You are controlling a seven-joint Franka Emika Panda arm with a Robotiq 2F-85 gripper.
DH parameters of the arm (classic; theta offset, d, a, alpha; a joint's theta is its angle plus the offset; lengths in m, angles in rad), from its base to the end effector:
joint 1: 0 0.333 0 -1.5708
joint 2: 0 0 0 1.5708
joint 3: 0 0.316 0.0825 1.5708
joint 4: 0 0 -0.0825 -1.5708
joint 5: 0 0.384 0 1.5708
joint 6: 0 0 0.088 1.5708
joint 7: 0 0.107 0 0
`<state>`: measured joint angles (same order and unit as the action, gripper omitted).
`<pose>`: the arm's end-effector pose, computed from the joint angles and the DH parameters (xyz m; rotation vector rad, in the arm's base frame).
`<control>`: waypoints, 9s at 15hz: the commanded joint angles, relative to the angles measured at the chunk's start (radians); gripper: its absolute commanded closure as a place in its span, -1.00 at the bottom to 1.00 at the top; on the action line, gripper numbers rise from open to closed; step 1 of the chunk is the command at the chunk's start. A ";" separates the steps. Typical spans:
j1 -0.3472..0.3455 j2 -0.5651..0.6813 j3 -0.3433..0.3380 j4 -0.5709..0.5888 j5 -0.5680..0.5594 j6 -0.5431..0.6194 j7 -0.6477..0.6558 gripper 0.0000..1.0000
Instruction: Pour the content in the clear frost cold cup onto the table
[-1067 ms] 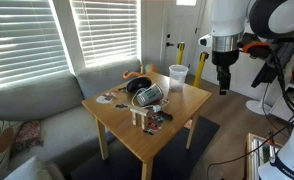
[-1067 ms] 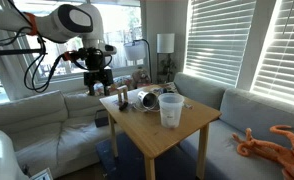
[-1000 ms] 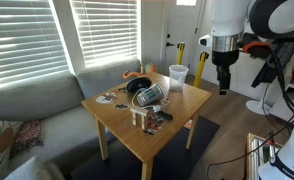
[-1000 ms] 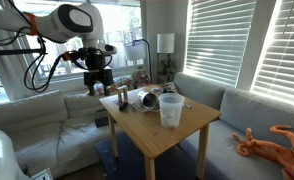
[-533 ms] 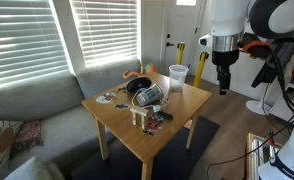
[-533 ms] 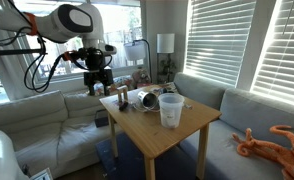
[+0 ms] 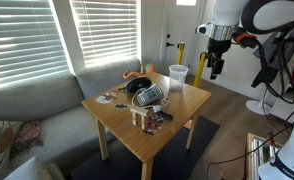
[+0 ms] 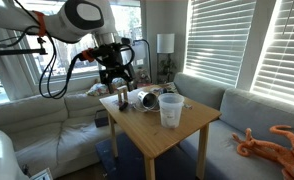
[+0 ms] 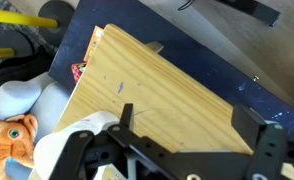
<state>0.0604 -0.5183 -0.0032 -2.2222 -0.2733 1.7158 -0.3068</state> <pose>0.3972 -0.0027 0.5766 2.8150 0.5743 -0.0313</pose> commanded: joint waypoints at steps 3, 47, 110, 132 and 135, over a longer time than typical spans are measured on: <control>0.004 0.025 -0.147 0.037 0.018 0.097 -0.271 -1.00; -0.083 0.449 -0.144 0.247 0.238 0.269 -0.664 0.98; -0.446 1.118 -0.162 0.836 1.702 -0.838 -0.488 0.98; -0.735 1.167 0.271 0.863 1.632 -0.870 -0.385 0.98; -0.761 1.087 0.288 0.861 1.532 -0.872 -0.388 0.98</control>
<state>-0.6904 0.6668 0.2908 -1.3555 1.3516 0.8440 -0.6863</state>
